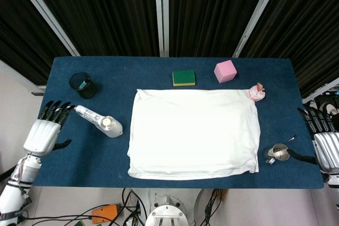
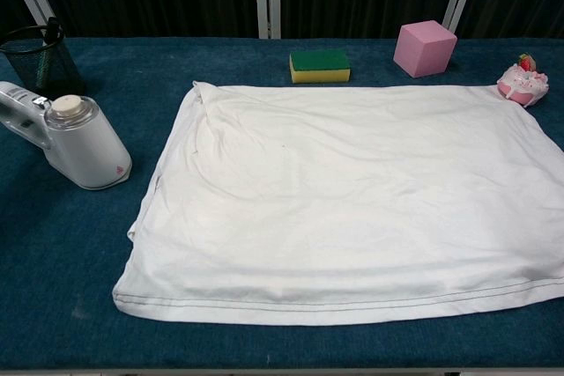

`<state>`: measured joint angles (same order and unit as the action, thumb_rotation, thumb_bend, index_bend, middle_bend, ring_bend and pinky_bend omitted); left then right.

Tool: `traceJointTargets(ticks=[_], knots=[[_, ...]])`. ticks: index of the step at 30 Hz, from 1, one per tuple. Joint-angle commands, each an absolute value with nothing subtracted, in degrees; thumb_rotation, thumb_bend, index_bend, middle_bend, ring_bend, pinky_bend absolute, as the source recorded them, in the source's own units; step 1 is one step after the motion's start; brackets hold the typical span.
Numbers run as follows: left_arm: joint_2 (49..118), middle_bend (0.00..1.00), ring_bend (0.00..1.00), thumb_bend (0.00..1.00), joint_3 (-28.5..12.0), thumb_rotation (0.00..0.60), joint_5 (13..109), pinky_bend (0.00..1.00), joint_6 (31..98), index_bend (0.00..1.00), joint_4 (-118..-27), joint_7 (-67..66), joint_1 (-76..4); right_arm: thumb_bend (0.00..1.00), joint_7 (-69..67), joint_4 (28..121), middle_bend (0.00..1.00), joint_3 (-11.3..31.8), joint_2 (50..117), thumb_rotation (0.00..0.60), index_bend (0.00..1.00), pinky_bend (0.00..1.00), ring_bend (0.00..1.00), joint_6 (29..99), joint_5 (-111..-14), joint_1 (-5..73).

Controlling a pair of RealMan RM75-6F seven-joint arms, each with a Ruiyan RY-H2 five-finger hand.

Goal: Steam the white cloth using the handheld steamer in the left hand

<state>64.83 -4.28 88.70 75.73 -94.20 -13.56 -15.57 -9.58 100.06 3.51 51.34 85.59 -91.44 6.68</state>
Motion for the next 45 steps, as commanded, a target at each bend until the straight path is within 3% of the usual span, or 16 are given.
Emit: traceJointTargets(ticks=[1,7,15,20,45], knots=[[64.5,0.12,0.03,0.02,-7.4,0.6,84.1,0.0,65.0,0.13,-93.8,-20.4,-23.2,0.19,-8.8,100.8,0.05,3.7,50.9,0.6,0.0,0.1,0.0,84.9,-90.9,7.0],[66.3,0.14,0.05,0.02,-8.1,0.6,77.8,0.0,55.9,0.17,-90.5,-25.3,-28.6,0.19,-8.0,101.3,0.05,3.6,51.1,0.6,0.0,0.1,0.0,83.1,-89.2,7.3],[69.1,0.25,0.13,0.02,-7.3,0.6,72.2,0.0,49.9,0.26,-87.7,-29.8,-32.7,0.19,-7.3,101.3,0.05,3.9,51.7,0.6,0.0,0.1,0.0,81.2,-87.6,8.0],[70.8,0.26,0.14,0.02,-6.6,0.6,69.0,0.0,48.4,0.28,-86.5,-32.7,-34.4,0.19,-6.9,101.4,0.05,4.0,51.7,0.6,0.0,0.1,0.0,80.4,-86.9,8.4],[74.7,0.5,0.34,0.02,-2.4,0.6,61.4,0.0,48.4,0.47,-84.8,-43.9,-39.7,0.19,-7.5,99.7,0.05,4.0,53.2,0.6,0.0,0.1,0.0,77.4,-85.1,9.5]])
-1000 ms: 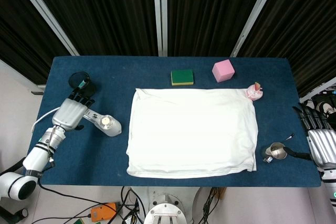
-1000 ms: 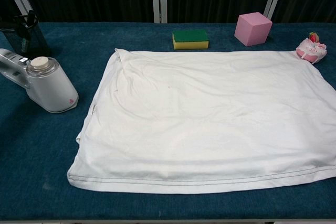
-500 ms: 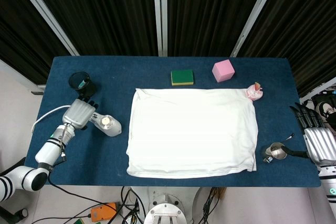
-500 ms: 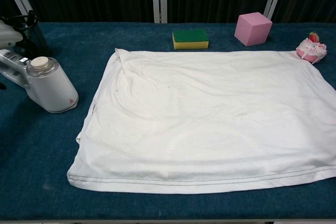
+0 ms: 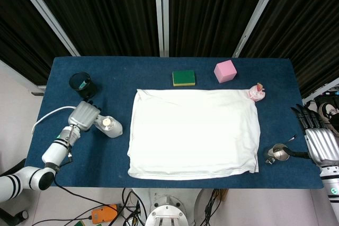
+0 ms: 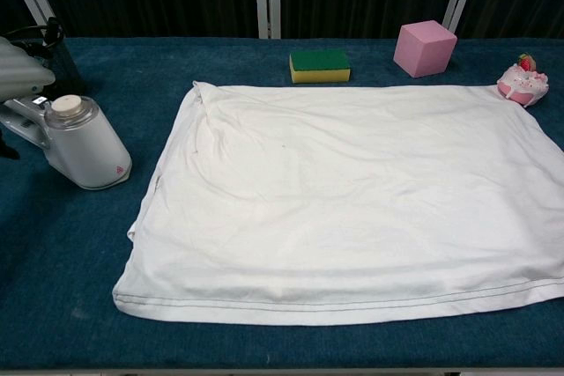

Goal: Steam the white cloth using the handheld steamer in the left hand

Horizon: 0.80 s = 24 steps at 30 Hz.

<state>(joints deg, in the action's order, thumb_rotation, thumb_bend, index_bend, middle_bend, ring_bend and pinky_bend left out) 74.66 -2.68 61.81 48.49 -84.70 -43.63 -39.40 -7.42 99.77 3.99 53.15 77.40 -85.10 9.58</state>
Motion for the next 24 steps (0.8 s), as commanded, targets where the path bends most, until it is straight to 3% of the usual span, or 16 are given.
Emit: traceJointTargets(ticks=[1,24], knots=[[74.8,0.5,0.34,0.02,-2.3,0.6,61.2,0.0,48.4,0.47,-84.8,-44.1,-39.9,0.19,-7.6,99.6,0.05,4.0,53.2,0.6,0.0,0.1,0.0,77.4,-85.1,9.5],[75.6,0.62,0.5,0.02,0.6,0.6,57.0,0.0,45.2,0.56,-84.6,-43.5,-43.4,0.19,-8.9,97.9,0.05,3.8,54.1,0.6,0.0,0.1,0.0,76.7,-84.4,9.6]])
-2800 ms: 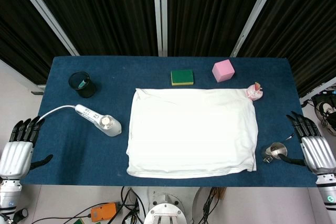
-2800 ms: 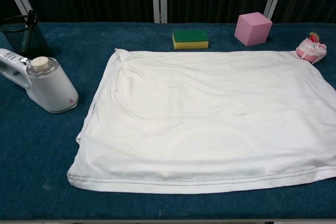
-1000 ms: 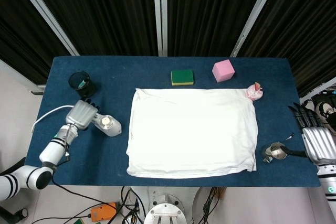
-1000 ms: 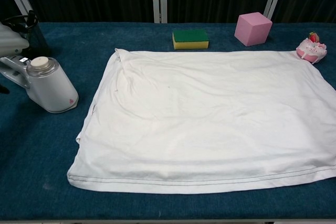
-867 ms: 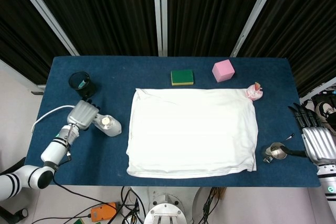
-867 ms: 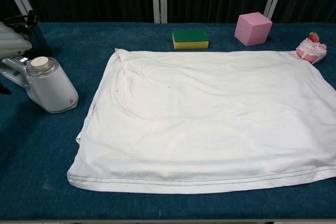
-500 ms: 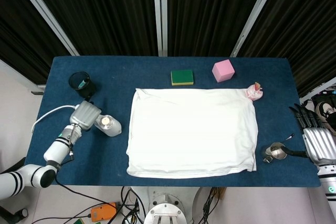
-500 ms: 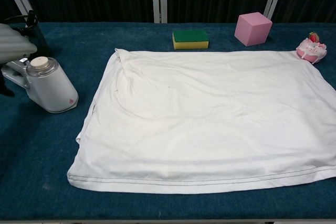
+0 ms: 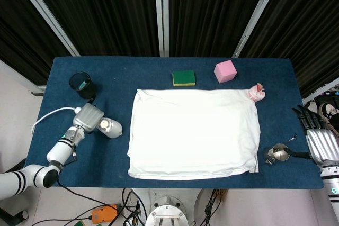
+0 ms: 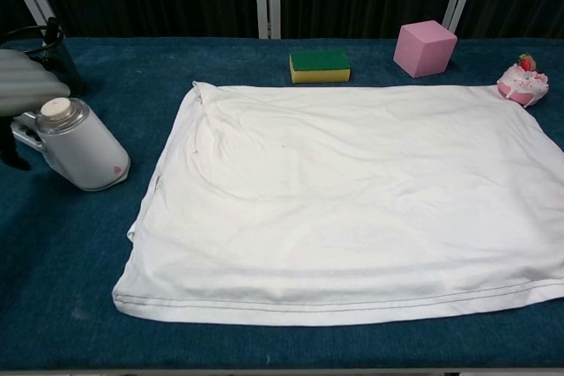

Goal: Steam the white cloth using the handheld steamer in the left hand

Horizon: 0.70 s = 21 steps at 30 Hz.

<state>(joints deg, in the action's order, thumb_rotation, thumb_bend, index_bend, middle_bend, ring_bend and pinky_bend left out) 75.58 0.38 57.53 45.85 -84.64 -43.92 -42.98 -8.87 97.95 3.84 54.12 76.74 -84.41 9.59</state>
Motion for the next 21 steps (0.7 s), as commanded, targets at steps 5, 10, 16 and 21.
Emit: traceJointTargets(ticks=[5,10,16,21], knots=[[75.6,0.71,0.59,0.02,1.0,0.6,56.1,0.0,44.9,0.63,-84.6,-43.0,-44.0,0.19,-9.0,97.8,0.05,3.9,54.2,0.6,0.0,0.1,0.0,76.8,-84.2,9.5],[75.5,0.77,0.64,0.02,1.4,0.6,55.9,0.0,45.1,0.68,-84.7,-42.0,-44.2,0.19,-9.1,97.8,0.05,3.9,54.2,0.6,0.0,0.1,0.0,76.7,-84.1,9.5],[75.1,0.83,0.71,0.08,1.6,0.6,56.2,0.12,45.5,0.74,-84.8,-40.4,-44.4,0.19,-8.9,98.0,0.05,4.0,54.2,0.6,0.0,0.1,0.0,76.5,-84.0,9.7],[74.2,0.86,0.73,0.22,1.2,0.6,57.6,0.31,45.5,0.76,-85.3,-36.6,-44.0,0.19,-8.6,98.4,0.05,4.1,54.0,0.6,0.0,0.1,0.0,76.8,-84.0,9.6]])
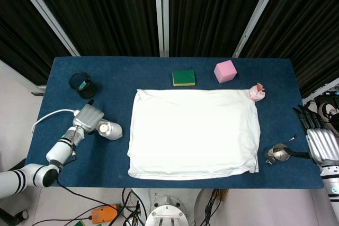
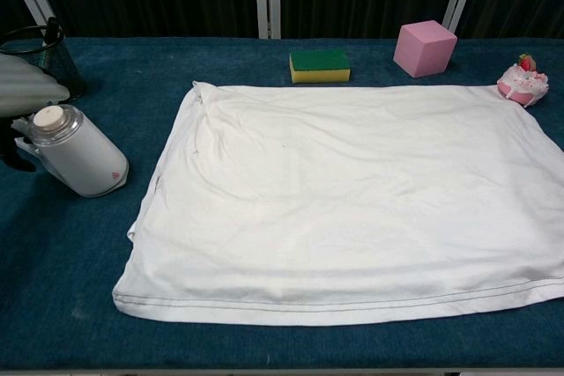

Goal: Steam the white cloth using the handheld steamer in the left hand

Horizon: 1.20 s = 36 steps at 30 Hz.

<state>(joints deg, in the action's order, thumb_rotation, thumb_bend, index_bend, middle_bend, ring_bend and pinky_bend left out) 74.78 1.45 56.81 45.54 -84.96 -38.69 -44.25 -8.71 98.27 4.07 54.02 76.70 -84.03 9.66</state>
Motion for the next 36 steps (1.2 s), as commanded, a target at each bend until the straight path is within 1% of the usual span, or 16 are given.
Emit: traceJointTargets(ticks=[1,5,7,12,15,20,22,25,27,28,29,30,31,32,33,36], knots=[[73.9,0.87,0.74,0.27,1.1,0.6,58.1,0.36,45.4,0.77,-85.3,-35.5,-43.9,0.19,-8.6,98.5,0.05,4.1,53.9,0.6,0.0,0.1,0.0,76.8,-84.1,9.6],[72.9,0.9,0.78,0.39,0.8,0.6,59.3,0.47,44.4,0.8,-85.4,-30.9,-43.4,0.19,-8.4,98.8,0.05,4.1,53.8,0.6,0.0,0.1,0.0,77.0,-84.1,9.5],[72.5,0.91,0.79,0.45,0.6,0.6,59.9,0.5,43.8,0.81,-85.5,-28.2,-43.0,0.19,-8.4,98.9,0.05,4.1,53.8,0.6,0.0,0.1,0.0,77.1,-84.1,9.5],[70.0,0.93,0.82,0.55,-0.4,0.6,61.7,0.52,42.2,0.83,-86.4,-20.1,-42.0,0.19,-8.0,99.4,0.05,4.0,53.5,0.6,0.0,0.1,0.0,77.5,-84.2,9.3],[69.0,0.94,0.83,0.56,-1.2,0.6,62.8,0.52,42.0,0.83,-86.3,-16.1,-41.6,0.19,-7.8,99.8,0.05,4.1,53.4,0.6,0.0,0.1,0.0,77.8,-84.4,9.1],[66.8,0.95,0.83,0.56,-4.1,0.6,64.1,0.53,42.6,0.84,-88.5,-8.1,-40.8,0.19,-6.9,100.4,0.05,3.8,53.1,0.6,0.0,0.1,0.0,77.3,-84.9,9.4],[66.2,0.95,0.83,0.56,-4.8,0.6,64.9,0.53,42.8,0.84,-89.9,-6.6,-41.0,0.19,-6.1,100.6,0.05,3.4,53.3,0.6,0.0,0.1,0.0,75.9,-85.2,10.0],[66.0,0.95,0.83,0.55,-5.8,0.6,65.6,0.53,42.5,0.84,-92.3,-6.6,-42.1,0.19,-4.2,100.8,0.05,2.4,54.1,0.6,0.0,0.1,0.0,71.8,-85.9,11.9],[66.5,0.95,0.83,0.55,-6.4,0.6,65.4,0.53,42.1,0.84,-94.1,-7.9,-43.5,0.25,-3.1,101.2,0.05,1.6,54.8,0.6,0.0,0.1,0.0,68.1,-86.5,13.7],[67.0,0.95,0.83,0.55,-6.7,0.6,65.0,0.53,41.8,0.84,-95.0,-9.1,-44.4,0.31,-2.5,101.5,0.05,1.2,55.2,0.6,0.0,0.1,0.0,65.9,-86.8,14.8],[67.4,0.95,0.83,0.55,-6.9,0.6,64.5,0.53,41.6,0.84,-95.7,-10.1,-45.1,0.39,-2.2,101.7,0.05,0.9,55.6,0.6,0.0,0.11,0.0,64.3,-87.0,15.6],[67.9,0.94,0.83,0.55,-7.2,0.6,63.8,0.53,41.5,0.84,-96.4,-11.3,-45.9,0.51,-2.1,101.9,0.06,0.6,56.0,0.6,0.0,0.12,0.0,62.8,-87.3,16.4],[68.6,0.94,0.83,0.55,-7.4,0.6,62.7,0.53,41.1,0.84,-97.1,-12.9,-47.0,0.57,-2.1,102.1,0.06,0.3,56.5,0.6,0.0,0.13,0.0,60.7,-87.7,17.6],[69.2,0.94,0.83,0.55,-7.5,0.6,61.6,0.53,40.7,0.84,-97.5,-14.3,-48.0,0.68,-2.1,102.3,0.07,-0.1,56.9,0.6,0.0,0.14,0.0,59.3,-88.2,18.4],[69.7,0.94,0.83,0.55,-7.6,0.6,60.3,0.53,40.4,0.84,-97.9,-15.9,-49.0,0.76,-2.2,102.4,0.08,-0.4,57.3,0.6,0.01,0.15,0.01,57.8,-88.7,19.2],[71.9,0.94,0.83,0.55,-7.4,0.6,55.3,0.53,40.3,0.84,-98.6,-22.5,-52.8,0.95,-1.9,102.2,0.12,-1.4,58.7,0.6,0.04,0.16,0.03,53.7,-89.7,21.6]])
